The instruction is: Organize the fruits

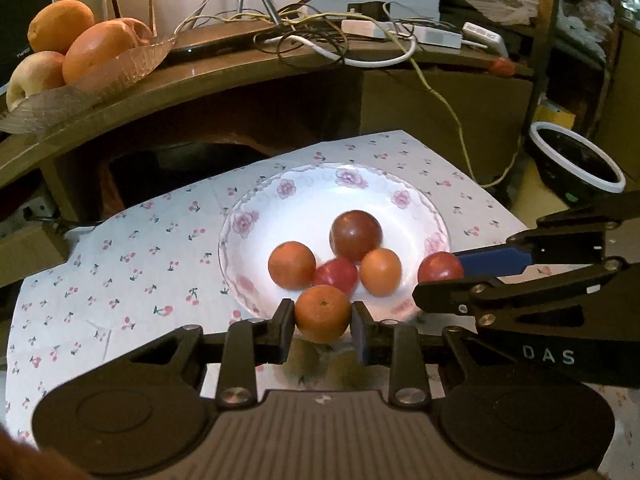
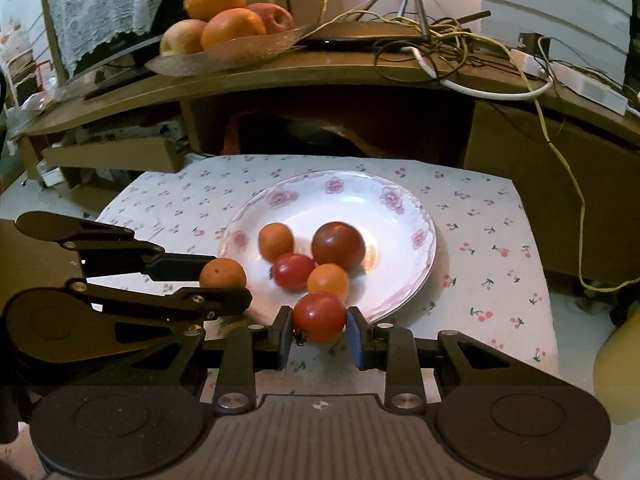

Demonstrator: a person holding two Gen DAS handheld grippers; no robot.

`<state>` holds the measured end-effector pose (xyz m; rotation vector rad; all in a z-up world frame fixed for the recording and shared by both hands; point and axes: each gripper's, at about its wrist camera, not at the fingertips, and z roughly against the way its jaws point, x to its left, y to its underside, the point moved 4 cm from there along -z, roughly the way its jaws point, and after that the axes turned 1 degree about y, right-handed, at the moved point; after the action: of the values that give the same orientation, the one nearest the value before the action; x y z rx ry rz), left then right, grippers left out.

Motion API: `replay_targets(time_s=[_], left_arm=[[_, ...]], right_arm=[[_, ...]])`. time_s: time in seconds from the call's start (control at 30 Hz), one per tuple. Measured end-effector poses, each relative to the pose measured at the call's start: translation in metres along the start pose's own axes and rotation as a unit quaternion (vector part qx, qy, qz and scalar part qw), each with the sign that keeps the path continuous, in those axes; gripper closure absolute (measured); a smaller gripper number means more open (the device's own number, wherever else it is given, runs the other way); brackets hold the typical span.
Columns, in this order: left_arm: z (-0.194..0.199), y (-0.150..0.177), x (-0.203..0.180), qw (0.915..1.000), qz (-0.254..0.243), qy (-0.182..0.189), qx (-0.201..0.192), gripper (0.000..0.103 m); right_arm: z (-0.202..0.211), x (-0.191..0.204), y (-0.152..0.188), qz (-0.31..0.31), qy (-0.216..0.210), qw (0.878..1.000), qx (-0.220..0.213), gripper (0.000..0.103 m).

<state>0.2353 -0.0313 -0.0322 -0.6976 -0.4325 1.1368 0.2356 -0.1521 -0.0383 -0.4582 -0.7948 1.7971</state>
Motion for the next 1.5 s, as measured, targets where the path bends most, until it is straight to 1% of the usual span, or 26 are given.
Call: replay_targets(time_s=[0.37,0.47,0.63,0.73,0.87,1.17,1.3,1.4,1.5], left_arm=[[-0.02,-0.003,0.004,0.9998,0.005,-0.013,0.011,0.068],[-0.023,-0.003,0.006,0.9998,0.007,-0.013,0.012,0.068],[-0.029,-0.004,0.009,0.9997,0.013,-0.014,0.013,0.068],[-0.029,-0.007,0.01,0.9997,0.014,-0.017,0.006,0.068],[-0.031,-0.008,0.012,0.9996,0.021,-0.02,0.006,0.068],[-0.031,-0.008,0.011,0.9995,0.018,-0.023,0.007,0.067],[-0.027,-0.01,0.011,0.9996,0.013,-0.027,0.001,0.065],[-0.024,-0.011,0.011,0.9995,0.013,-0.027,-0.004,0.062],[-0.02,-0.011,0.013,0.9995,0.013,-0.026,-0.006,0.062]], right_arm=[[-0.017,-0.008,-0.006,0.003,0.01,1.0,0.004,0.073],[-0.022,-0.01,-0.008,0.001,0.007,1.0,0.006,0.073],[-0.028,-0.01,-0.011,0.012,0.016,1.0,0.003,0.072],[-0.032,-0.013,-0.014,0.01,0.019,1.0,0.002,0.072],[-0.035,-0.013,-0.017,0.011,0.018,1.0,-0.001,0.071],[-0.035,-0.014,-0.017,0.012,0.016,1.0,-0.002,0.07],[-0.033,-0.014,-0.017,0.011,0.017,1.0,-0.004,0.068],[-0.03,-0.015,-0.018,0.007,0.018,1.0,-0.008,0.066],[-0.027,-0.016,-0.02,0.005,0.018,1.0,-0.014,0.064]])
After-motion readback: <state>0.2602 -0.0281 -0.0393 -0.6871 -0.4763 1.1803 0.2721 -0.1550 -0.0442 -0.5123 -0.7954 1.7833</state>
